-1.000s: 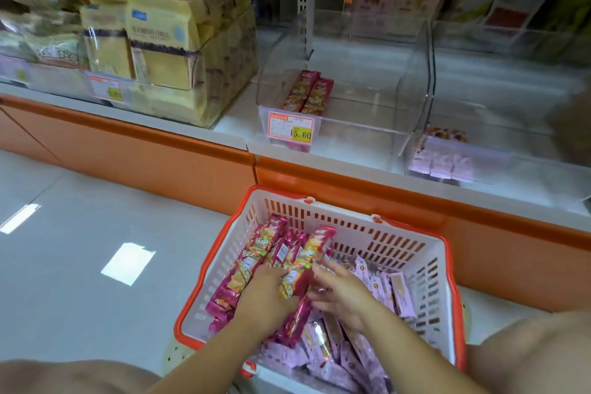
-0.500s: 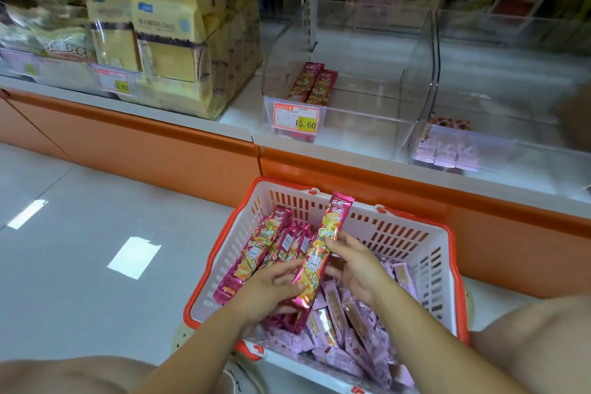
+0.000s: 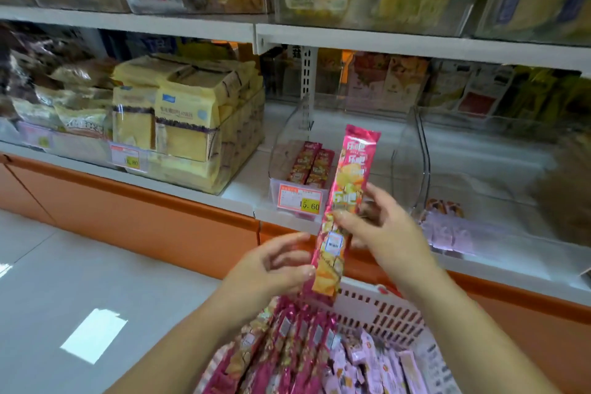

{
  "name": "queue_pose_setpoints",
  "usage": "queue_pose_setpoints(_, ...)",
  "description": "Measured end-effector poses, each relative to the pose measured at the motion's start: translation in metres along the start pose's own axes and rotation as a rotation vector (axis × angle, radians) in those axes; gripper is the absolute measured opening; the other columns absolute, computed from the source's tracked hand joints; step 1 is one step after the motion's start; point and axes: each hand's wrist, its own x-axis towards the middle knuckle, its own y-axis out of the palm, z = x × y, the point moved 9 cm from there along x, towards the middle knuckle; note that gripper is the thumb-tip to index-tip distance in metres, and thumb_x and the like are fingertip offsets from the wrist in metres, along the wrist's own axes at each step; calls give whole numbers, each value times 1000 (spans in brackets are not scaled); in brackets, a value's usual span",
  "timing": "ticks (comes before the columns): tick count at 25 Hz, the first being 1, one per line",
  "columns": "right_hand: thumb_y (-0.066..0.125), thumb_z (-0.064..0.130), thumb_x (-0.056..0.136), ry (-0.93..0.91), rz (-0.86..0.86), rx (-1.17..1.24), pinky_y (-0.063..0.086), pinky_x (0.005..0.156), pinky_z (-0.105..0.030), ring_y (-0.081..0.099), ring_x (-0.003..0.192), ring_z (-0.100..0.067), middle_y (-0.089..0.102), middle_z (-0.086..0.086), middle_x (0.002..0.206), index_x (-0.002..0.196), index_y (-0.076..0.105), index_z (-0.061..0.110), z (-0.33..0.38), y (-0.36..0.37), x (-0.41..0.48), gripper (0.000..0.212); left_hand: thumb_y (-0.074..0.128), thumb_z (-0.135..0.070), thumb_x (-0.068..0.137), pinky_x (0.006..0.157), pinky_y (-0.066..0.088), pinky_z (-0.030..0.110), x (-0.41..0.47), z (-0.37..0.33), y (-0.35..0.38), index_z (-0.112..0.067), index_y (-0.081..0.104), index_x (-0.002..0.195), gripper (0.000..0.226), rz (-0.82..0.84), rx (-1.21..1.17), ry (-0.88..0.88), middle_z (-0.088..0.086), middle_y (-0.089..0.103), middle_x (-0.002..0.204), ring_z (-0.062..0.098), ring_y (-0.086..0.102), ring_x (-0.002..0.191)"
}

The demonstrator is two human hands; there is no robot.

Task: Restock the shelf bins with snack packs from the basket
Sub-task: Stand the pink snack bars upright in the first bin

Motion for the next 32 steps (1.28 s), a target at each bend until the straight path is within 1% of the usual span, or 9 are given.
queue_pose_setpoints(6,64,9,88,136,-140,-71,54,73,-40,61,65,-19,69,-7,76,112,61,3,57,-53,132,25,53,-28,96,108,37,28,62,-102,-81,-30,44,140,45,-476,398,330,-9,52,137,2,49,122)
queue_pose_setpoints(9,62,4,89,352,-133,-174,54,69,-43,61,63,-22,64,-9,72,119,57,-6,16,-53,172,32,47,-32,98,108,23,19,92,-86,-87,-27,32,148,52,-456,521,226,-9,36,151,6,34,136)
queue_pose_setpoints(12,66,3,86,547,-32,-364,56,53,-37,64,55,-25,66,-13,68,114,59,-7,-34,-40,181,31,49,-25,99,95,26,7,104,-78,-81,-24,39,144,47,-396,448,232,-20,44,137,-3,39,124)
queue_pose_setpoints(16,66,7,88,641,71,-488,51,92,-45,63,100,-35,63,-22,118,120,56,-7,-67,-15,179,37,51,-12,97,71,28,-12,110,-74,-82,-25,48,137,42,-401,359,246,-38,46,103,-11,48,105)
queue_pose_setpoints(20,59,4,92,692,64,-311,53,85,-45,63,98,-33,62,-22,122,122,54,-6,-84,-6,173,33,51,-13,98,81,33,-7,107,-72,-79,-33,46,134,42,-388,341,253,-41,45,101,-31,44,90)
queue_pose_setpoints(22,59,3,92,703,72,-207,54,87,-44,64,100,-32,64,-21,120,123,55,-6,-87,-7,172,32,50,-16,98,100,40,14,107,-65,-82,-33,47,137,43,-378,325,234,-42,47,105,-22,48,101)
queue_pose_setpoints(26,57,2,92,635,130,-187,55,83,-35,65,96,-26,66,-17,115,124,55,-4,-70,-9,157,32,50,-21,98,96,51,32,92,-47,-86,-39,51,133,39,-397,236,180,-33,57,110,-6,57,104)
queue_pose_setpoints(29,54,2,94,305,-16,-252,54,79,-30,63,96,-25,62,-14,117,127,54,2,-26,-18,141,33,52,-24,97,95,52,38,72,-22,-87,-43,56,125,33,-452,227,112,-15,64,118,7,61,108)
queue_pose_setpoints(32,50,3,95,-11,-211,30,58,68,-27,65,77,-21,64,-13,101,116,56,13,17,-25,86,24,56,-24,95,96,51,42,47,12,-88,-41,60,118,29,-466,342,48,-12,68,112,11,65,101)
